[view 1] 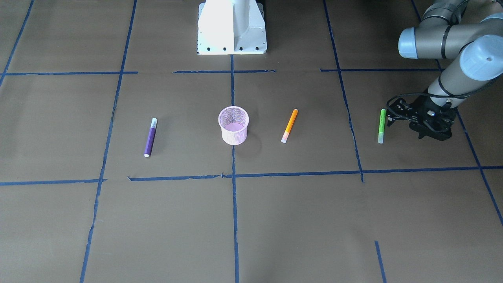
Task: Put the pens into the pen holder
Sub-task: 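Move the left gripper down over the green highlighter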
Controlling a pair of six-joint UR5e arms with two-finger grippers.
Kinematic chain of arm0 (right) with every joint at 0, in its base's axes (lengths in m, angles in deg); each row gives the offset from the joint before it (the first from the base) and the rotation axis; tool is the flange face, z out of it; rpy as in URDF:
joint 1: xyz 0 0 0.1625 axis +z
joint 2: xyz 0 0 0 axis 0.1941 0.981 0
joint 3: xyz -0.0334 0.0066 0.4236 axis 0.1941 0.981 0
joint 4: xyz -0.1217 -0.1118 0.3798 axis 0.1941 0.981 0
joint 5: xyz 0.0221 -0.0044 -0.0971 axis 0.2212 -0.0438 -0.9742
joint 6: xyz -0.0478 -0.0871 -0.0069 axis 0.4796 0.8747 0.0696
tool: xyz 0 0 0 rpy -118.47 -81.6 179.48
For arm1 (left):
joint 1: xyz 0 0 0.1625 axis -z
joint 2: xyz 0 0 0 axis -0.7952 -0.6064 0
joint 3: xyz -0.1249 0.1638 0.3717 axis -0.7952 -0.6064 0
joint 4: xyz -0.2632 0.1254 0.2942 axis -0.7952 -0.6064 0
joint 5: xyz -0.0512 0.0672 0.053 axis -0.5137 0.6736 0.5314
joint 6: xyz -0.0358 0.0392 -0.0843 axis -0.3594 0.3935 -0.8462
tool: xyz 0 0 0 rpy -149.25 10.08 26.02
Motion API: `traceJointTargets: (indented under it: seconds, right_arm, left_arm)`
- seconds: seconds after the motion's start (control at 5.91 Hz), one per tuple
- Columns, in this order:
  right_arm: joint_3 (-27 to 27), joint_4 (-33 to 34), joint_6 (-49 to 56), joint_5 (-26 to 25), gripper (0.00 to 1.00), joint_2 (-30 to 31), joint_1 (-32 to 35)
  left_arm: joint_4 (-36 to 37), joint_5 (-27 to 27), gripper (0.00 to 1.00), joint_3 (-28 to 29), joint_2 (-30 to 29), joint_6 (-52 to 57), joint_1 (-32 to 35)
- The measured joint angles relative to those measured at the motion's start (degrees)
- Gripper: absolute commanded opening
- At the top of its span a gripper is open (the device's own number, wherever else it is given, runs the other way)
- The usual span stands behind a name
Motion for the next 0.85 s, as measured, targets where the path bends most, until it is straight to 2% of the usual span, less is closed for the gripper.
traceJointTargets:
  seconds: [0.51,0.85]
  right_arm:
    - [0.90,0.04,0.01,-0.06,1.00,-0.52,-0.03]
    - [0.98,-0.02,0.03,0.01,1.00,-0.57,-0.02]
  left_arm:
    - [-10.50,1.73,1.00,4.79,2.34,-7.65,-1.56]
    - [-11.94,1.85,1.00,6.17,2.44,-9.35,-3.42]
